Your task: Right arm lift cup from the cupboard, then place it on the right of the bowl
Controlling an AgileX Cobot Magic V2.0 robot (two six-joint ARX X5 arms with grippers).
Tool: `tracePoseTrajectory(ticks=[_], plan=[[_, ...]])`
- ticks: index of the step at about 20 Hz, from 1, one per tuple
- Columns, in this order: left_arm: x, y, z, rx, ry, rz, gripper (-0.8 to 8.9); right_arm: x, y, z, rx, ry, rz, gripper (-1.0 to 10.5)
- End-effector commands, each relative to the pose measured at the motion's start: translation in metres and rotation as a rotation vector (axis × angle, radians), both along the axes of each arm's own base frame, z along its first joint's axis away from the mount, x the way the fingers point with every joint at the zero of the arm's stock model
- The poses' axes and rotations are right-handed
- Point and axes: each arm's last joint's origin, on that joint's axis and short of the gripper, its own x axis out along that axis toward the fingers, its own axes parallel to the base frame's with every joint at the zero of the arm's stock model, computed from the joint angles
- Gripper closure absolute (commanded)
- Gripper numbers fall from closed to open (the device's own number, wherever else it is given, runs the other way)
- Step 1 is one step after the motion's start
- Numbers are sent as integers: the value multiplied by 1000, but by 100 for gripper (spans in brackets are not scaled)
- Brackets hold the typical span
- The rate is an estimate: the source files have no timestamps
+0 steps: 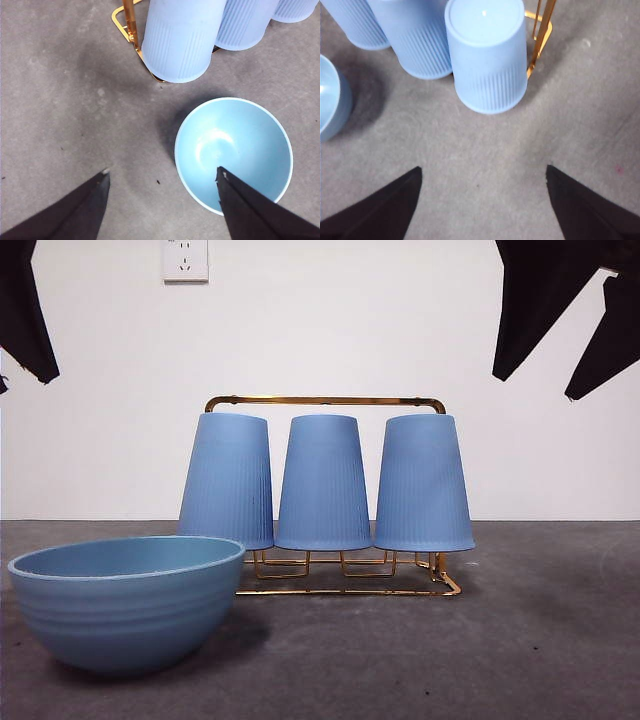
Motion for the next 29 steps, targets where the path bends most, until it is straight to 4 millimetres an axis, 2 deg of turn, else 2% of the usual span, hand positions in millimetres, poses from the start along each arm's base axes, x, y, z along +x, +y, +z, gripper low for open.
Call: tracePoseTrajectory(ticks=[1, 6, 10, 11, 13, 18, 29], plan=[[1, -2, 6, 0, -22, -9, 469, 5, 5, 18, 21, -24, -1, 534], [2, -2, 6, -2, -26, -9, 469, 28, 19, 60, -20, 67, -17, 534], [2, -2, 6, -2, -27, -9, 469, 58, 36, 77, -86, 118, 27, 527], [2, -2, 6, -3, -26, -7, 470, 66, 41, 78, -105, 131, 43, 494], [2, -2, 6, -4, -26, -6, 470, 80, 49, 76, -139, 158, 68, 458], [2, -2, 6, -18, -16, 14, 470, 105, 64, 59, -188, 199, 98, 458], [2, -2, 6, -18, -17, 14, 470, 129, 80, 32, -211, 195, 120, 458]])
